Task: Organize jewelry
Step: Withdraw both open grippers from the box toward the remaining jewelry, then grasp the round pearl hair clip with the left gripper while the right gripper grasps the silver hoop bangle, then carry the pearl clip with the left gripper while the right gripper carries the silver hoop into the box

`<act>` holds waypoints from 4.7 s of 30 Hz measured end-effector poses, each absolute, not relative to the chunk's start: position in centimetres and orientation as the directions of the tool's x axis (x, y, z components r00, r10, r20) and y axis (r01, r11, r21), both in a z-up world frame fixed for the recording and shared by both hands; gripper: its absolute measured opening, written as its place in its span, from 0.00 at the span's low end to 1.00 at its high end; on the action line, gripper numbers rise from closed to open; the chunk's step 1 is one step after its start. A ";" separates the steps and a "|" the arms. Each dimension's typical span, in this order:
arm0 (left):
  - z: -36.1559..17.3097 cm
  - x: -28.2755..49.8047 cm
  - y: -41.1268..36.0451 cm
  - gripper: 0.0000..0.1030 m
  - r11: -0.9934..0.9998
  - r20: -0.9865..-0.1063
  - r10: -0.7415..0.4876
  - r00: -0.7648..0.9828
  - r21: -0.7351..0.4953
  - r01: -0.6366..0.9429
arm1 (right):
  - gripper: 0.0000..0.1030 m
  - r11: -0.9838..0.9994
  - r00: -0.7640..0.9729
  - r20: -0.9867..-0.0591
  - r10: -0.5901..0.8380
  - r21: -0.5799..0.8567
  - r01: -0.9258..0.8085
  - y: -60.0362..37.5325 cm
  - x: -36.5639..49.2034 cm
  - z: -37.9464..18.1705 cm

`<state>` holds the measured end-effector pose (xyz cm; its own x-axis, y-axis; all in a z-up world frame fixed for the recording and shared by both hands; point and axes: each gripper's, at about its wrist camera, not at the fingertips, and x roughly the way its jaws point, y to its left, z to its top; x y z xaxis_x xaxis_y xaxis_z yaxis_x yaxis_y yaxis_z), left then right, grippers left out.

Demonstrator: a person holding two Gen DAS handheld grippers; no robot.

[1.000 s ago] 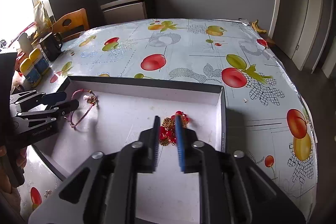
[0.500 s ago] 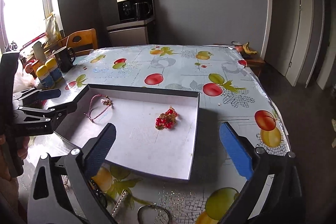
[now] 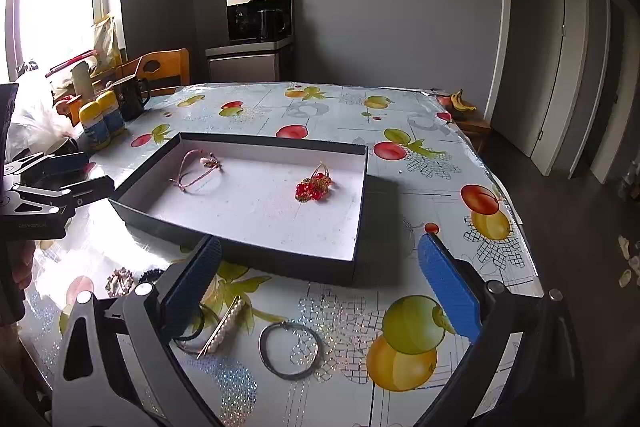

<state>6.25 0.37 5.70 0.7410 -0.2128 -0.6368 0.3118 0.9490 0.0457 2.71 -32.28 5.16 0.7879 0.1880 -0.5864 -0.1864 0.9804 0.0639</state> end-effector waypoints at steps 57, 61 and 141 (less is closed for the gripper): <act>-1.5 2.2 -1.5 0.54 0.858 -0.786 -0.292 0.545 0.037 0.513 | 0.57 0.934 0.556 -0.779 0.288 0.100 -0.343 -30.4 2.6 -1.7; -1.5 2.1 -1.5 0.54 0.855 -0.785 -0.291 0.547 0.043 0.517 | 0.44 0.933 0.566 -0.778 0.274 0.071 -0.353 -30.2 2.6 -1.6; 0.2 15.0 -1.0 0.54 0.895 -0.811 -0.310 0.496 -0.073 0.440 | 0.44 0.940 0.593 -0.753 0.286 0.100 -0.326 -28.3 13.8 -0.4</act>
